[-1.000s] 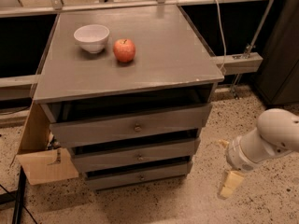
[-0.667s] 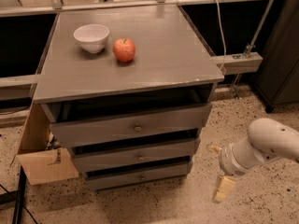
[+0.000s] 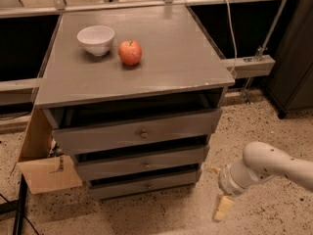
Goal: Open bottom drawer
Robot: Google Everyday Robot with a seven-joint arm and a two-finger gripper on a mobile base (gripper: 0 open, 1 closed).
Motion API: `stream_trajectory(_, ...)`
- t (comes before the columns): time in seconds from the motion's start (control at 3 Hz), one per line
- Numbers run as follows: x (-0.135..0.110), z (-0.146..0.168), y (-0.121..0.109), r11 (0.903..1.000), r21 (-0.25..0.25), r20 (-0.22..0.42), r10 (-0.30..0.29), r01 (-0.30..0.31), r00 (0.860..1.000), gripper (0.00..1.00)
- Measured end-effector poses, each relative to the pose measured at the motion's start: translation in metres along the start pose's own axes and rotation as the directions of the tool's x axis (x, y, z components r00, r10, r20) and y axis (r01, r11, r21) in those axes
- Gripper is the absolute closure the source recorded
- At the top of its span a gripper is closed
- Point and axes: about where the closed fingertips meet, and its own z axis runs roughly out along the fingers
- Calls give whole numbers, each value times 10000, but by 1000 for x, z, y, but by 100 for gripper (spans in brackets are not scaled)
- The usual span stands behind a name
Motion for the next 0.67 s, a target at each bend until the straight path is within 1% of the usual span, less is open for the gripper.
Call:
stream_trajectory(0.33, 0, 0, 0, 10000, 0, -3, -1, 1, 10000, 0)
stream_trajectory(0.67, 14, 15, -7, 10000, 22, -233, -68, 68, 9997, 0)
